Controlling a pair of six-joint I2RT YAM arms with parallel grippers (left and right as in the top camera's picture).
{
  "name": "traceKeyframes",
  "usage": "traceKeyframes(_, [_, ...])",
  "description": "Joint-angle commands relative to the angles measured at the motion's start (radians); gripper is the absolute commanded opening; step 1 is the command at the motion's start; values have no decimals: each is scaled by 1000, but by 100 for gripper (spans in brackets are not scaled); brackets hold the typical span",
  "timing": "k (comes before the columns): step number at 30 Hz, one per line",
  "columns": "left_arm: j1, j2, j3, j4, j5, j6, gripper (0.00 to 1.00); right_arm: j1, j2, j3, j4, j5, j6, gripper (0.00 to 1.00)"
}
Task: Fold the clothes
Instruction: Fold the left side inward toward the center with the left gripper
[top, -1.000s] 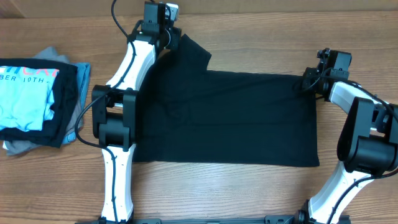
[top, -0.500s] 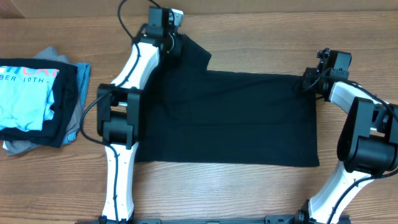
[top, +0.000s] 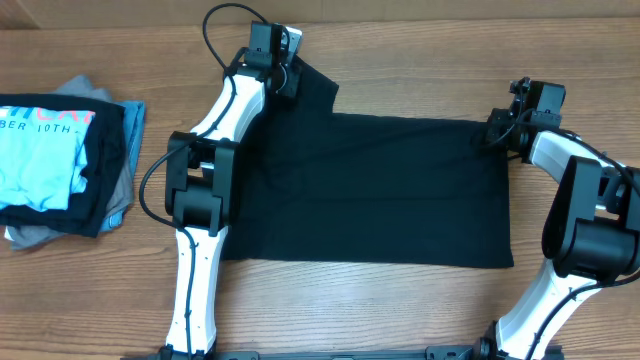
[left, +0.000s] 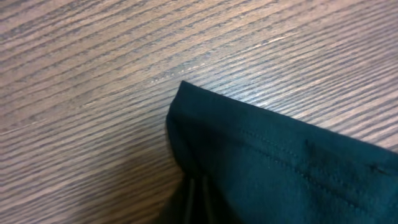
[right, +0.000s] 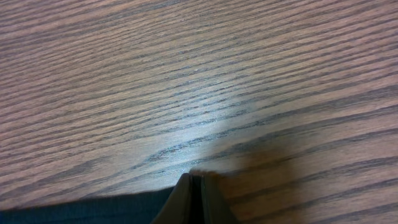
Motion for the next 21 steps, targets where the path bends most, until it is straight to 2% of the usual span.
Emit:
traceKeyframes(1, [0,29,11,-14,-52,12,4,-1,32,8,-4,-6,3,4])
traceKeyframes(21, [2,-180,12,-130,-64,12,4,-1,-25,15,42,-111,2,4])
